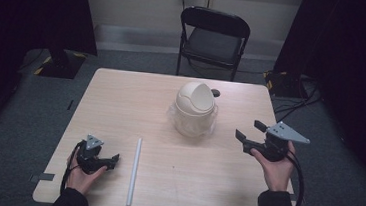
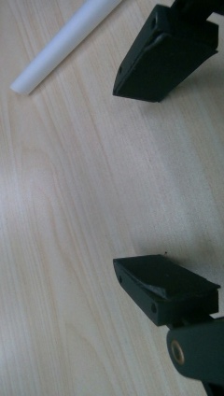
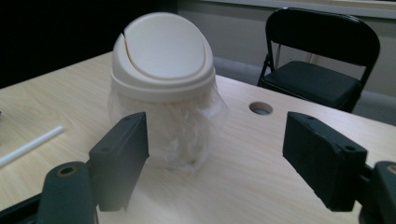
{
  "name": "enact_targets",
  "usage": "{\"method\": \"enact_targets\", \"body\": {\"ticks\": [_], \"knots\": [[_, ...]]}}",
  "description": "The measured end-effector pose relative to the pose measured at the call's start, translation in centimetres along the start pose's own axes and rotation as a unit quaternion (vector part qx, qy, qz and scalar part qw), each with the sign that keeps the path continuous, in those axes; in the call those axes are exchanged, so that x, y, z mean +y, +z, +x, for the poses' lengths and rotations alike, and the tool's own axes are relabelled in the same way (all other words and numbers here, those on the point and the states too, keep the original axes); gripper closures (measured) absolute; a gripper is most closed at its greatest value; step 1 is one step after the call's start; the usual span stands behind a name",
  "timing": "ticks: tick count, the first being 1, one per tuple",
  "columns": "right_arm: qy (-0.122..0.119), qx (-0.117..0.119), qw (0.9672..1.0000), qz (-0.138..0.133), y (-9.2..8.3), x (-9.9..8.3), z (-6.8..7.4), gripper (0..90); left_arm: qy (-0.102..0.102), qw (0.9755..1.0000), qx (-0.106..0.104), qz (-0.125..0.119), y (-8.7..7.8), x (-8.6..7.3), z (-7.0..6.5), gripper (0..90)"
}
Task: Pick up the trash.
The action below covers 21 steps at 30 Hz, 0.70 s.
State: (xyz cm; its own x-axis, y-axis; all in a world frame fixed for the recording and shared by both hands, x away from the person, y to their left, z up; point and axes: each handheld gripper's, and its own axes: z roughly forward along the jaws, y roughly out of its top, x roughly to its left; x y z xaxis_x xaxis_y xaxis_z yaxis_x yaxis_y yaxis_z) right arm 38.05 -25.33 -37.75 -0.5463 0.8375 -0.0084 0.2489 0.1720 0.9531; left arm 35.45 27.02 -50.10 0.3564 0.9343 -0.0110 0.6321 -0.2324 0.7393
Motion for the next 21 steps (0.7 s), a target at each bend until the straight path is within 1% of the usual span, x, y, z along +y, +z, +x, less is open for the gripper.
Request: {"method": "enact_targets", "body": {"ticks": [1, 2, 4, 5, 6, 8, 9, 12, 15, 17, 20, 21], "knots": [[0.0, 0.0, 1.0, 0.0, 0.0, 0.0, 0.0, 22.0, 0.0, 1.0, 0.0, 0.0, 0.0, 0.0, 0.0, 14.4], [-0.001, 0.007, 1.0, -0.005, 0.6, 0.9, 0.3, 22.0, 0.0, 1.0, 0.0, 0.0, 0.0, 0.0, 0.0, 14.4], [-0.006, 0.013, 0.9999, -0.009, 1.1, 1.7, 0.6, 21.9, 0.0, 1.0, 0.0, 0.0, 0.0, 0.0, 0.0, 14.4], [-0.006, 0.013, 0.9999, -0.009, 1.1, 1.7, 0.6, 21.9, 0.0, 1.0, 0.0, 0.0, 0.0, 0.0, 0.0, 14.4], [-0.01, 0.022, 0.9996, -0.016, 2.0, 2.6, 0.9, 21.9, 0.0, 1.0, 0.0, 0.0, 0.0, 0.0, 0.0, 14.4], [-0.007, 0.029, 0.9993, -0.02, 2.5, 3.1, 1.1, 21.9, 0.0, 1.0, 0.0, 0.0, 0.0, 0.0, 0.0, 14.4], [-0.007, 0.035, 0.9991, -0.022, 2.9, 3.4, 1.2, 21.9, 0.0, 1.0, 0.0, 0.0, 0.0, 0.0, 0.0, 14.4], [-0.01, 0.043, 0.9987, -0.026, 4.1, 4.2, 1.6, 22.0, 0.0, 1.0, 0.0, 0.0, 0.0, 0.0, 0.0, 14.4], [-0.014, 0.05, 0.9984, -0.023, 5.2, 4.9, 1.8, 22.1, 0.0, 1.0, 0.0, 0.0, 0.0, 0.0, 0.0, 14.4], [-0.011, 0.058, 0.998, -0.023, 6.0, 5.3, 2.0, 22.2, 0.0, 1.0, 0.0, 0.0, 0.0, 0.0, 0.0, 14.4], [-0.014, 0.063, 0.9977, -0.024, 7.1, 6.0, 2.2, 22.6, 0.0, 1.0, 0.0, 0.0, 0.0, 0.0, 0.0, 14.4], [-0.014, 0.063, 0.9977, -0.024, 7.1, 6.0, 2.2, 22.6, 0.0, 1.0, 0.0, 0.0, 0.0, 0.0, 0.0, 14.4]]}}
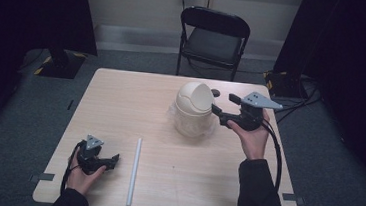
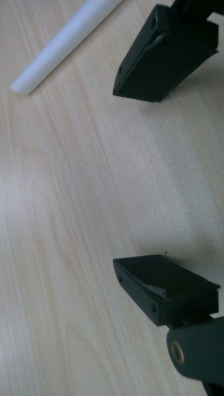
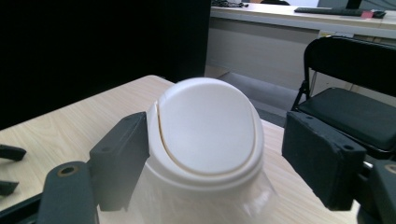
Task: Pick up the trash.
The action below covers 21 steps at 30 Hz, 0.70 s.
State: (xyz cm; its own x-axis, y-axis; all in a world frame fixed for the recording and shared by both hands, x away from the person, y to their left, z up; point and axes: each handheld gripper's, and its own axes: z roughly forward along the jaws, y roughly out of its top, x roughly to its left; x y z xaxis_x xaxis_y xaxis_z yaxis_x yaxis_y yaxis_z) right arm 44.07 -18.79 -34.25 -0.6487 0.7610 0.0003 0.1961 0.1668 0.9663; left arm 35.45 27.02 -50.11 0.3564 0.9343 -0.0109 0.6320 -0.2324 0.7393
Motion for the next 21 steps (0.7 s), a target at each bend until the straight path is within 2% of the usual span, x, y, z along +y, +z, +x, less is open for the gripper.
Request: {"method": "enact_targets", "body": {"ticks": [1, 3, 10, 12, 15, 21], "knots": [[0.012, 0.008, 0.9999, -0.006, 0.8, 0.1, 0.0, 23.2, 0.0, 1.0, 0.0, 0.0, 0.0, 0.0, 0.0, 14.4], [0.022, 0.016, 0.9996, -0.009, 1.5, 0.1, 0.1, 23.4, 0.0, 1.0, 0.0, 0.0, 0.0, 0.0, 0.0, 14.4], [0.01, 0.038, 0.9991, 0.013, 4.6, 0.1, 1.2, 23.2, 0.0, 1.0, 0.0, 0.0, 0.0, 0.0, 0.0, 14.4], [0.008, 0.04, 0.999, 0.016, 5.0, 0.0, 1.4, 23.2, 0.0, 1.0, 0.0, 0.0, 0.0, 0.0, 0.0, 14.4], [0.012, 0.047, 0.9984, 0.03, 6.4, -0.6, 1.9, 23.3, 0.0, 1.0, 0.0, 0.0, 0.0, 0.0, 0.0, 14.4], [0.028, 0.054, 0.9966, 0.055, 7.8, -2.3, 2.2, 23.7, 0.0, 1.0, 0.0, 0.0, 0.0, 0.0, 0.0, 14.4]]}}
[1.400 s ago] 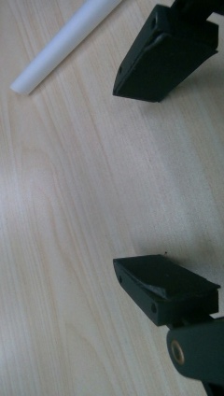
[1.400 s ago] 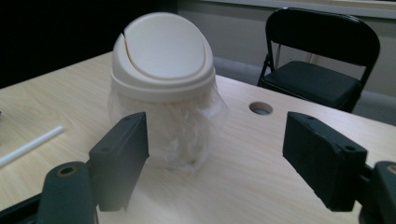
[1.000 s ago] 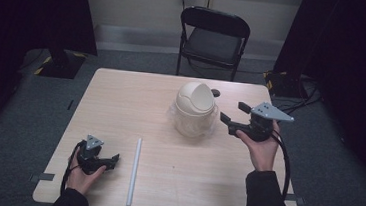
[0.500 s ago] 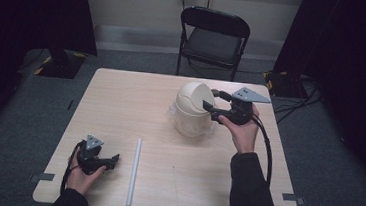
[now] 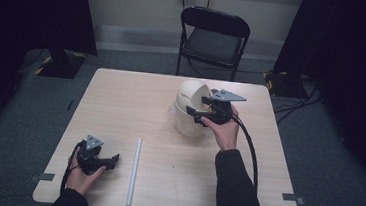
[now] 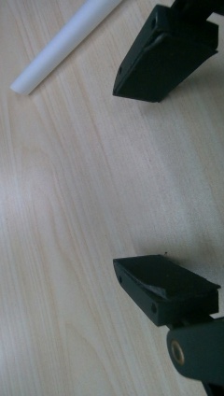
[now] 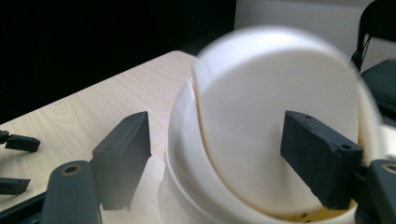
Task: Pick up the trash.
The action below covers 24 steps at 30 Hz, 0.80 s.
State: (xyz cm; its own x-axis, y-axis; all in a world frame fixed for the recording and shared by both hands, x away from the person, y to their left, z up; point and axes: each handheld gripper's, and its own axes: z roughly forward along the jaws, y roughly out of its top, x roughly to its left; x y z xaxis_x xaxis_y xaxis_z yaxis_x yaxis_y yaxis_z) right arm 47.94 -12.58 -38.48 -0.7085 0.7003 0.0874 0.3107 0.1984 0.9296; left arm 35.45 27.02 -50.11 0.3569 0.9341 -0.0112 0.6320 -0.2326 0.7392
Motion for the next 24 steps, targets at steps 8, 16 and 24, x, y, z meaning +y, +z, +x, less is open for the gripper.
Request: {"method": "enact_targets", "body": {"ticks": [8, 16, 24], "knots": [[0.008, 0.007, 0.9996, 0.026, 1.2, -1.2, -0.2, 23.8, 0.0, 1.0, 0.0, 0.0, 0.0, 0.0, 0.0, 14.4], [0.007, 0.008, 0.9998, 0.015, 0.8, -1.0, -0.2, 24.4, 0.0, 1.0, 0.0, 0.0, 0.0, 0.0, 0.0, 14.4], [-0.002, -0.044, 0.9989, -0.014, -4.0, -0.1, -1.1, 22.2, -0.001, 1.0, 0.0, 0.0, 0.0, 0.0, 0.0, 14.4]]}}
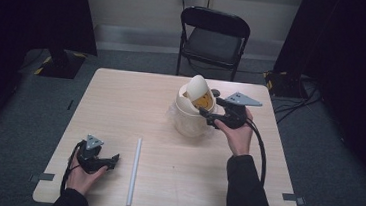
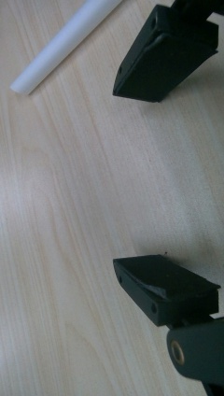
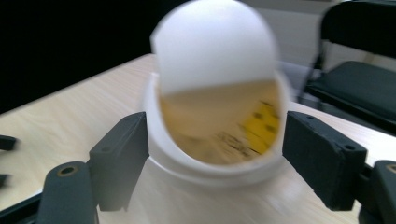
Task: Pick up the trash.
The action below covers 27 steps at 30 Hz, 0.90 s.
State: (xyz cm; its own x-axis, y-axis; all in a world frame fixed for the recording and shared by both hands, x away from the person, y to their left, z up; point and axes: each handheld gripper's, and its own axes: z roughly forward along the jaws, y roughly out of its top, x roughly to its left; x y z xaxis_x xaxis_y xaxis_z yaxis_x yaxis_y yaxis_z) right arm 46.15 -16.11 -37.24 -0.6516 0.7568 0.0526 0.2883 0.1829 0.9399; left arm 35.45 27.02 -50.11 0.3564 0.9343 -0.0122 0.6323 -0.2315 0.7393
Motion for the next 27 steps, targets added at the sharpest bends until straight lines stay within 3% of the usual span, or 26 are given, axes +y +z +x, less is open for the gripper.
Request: {"method": "enact_targets", "body": {"ticks": [1, 2, 3, 4, 6, 7, 9, 10, 13, 15, 17, 18, 23, 24, 27], "knots": [[0.0, 0.0, 1.0, 0.0, 0.0, 0.0, 0.0, 22.2, 0.0, 1.0, 0.0, 0.0, 0.0, 0.0, 0.0, 14.4], [0.0, -0.02, 0.9998, -0.007, -1.5, -0.3, -0.5, 22.2, 0.0, 1.0, 0.0, 0.0, 0.0, 0.0, 0.0, 14.4], [0.0, -0.02, 0.9998, -0.007, -1.5, -0.3, -0.5, 22.2, 0.0, 1.0, 0.0, 0.0, 0.0, 0.0, 0.0, 14.5], [0.004, -0.033, 0.9994, -0.012, -2.9, -1.1, -1.0, 21.5, 0.0, 1.0, 0.0, 0.0, 0.0, 0.0, 0.0, 14.7], [0.003, -0.037, 0.9992, -0.012, -3.2, -1.4, -1.1, 21.2, -0.003, 1.0, 0.002, -0.002, -0.1, 0.0, 0.0, 15.5], [0.008, -0.054, 0.9985, -0.003, -4.5, -2.7, -1.6, 20.1, -0.002, 1.0, 0.003, -0.004, -0.1, -0.1, 0.1, 18.3], [0.01, -0.058, 0.9983, -0.002, -4.8, -3.3, -1.7, 20.1, -0.002, 1.0, 0.003, -0.005, -0.2, -0.1, 0.2, 22.3], [0.016, -0.068, 0.9975, 0.011, -5.7, -4.9, -2.1, 20.0, -0.002, 0.9999, 0.002, -0.01, -0.3, -0.2, 0.3, 26.6], [0.02, -0.074, 0.9968, 0.023, -6.2, -6.4, -2.3, 20.0, 0.0, 1.0, 0.002, -0.005, -0.5, -0.1, 0.4, 33.3], [0.038, -0.081, 0.9952, 0.041, -7.0, -8.8, -2.9, 20.4, 0.003, 1.0, -0.001, -0.003, -0.7, 0.0, 0.3, 35.5], [0.043, -0.084, 0.9944, 0.048, -7.2, -9.6, -3.1, 20.8, -0.001, 0.9999, -0.009, -0.012, -1.0, 0.2, 0.0, 37.4], [0.053, -0.094, 0.9922, 0.063, -7.7, -11.0, -3.4, 22.0, 0.0, 0.9996, -0.016, -0.024, -1.4, 0.6, -0.4, 38.2], [0.068, -0.092, 0.9903, 0.08, -8.4, -13.2, -3.8, 25.4, 0.0, 0.9989, -0.03, -0.036, -2.1, 1.2, -1.3, 41.1], [0.065, -0.096, 0.9888, 0.093, -8.7, -14.2, -4.1, 25.4, 0.001, 0.9984, -0.036, -0.043, -2.3, 1.5, -2.0, 42.3], [0.068, -0.103, 0.9866, 0.107, -8.9, -14.9, -4.3, 25.2, 0.001, 0.9981, -0.044, -0.043, -2.4, 1.9, -2.6, 44.0]]}}
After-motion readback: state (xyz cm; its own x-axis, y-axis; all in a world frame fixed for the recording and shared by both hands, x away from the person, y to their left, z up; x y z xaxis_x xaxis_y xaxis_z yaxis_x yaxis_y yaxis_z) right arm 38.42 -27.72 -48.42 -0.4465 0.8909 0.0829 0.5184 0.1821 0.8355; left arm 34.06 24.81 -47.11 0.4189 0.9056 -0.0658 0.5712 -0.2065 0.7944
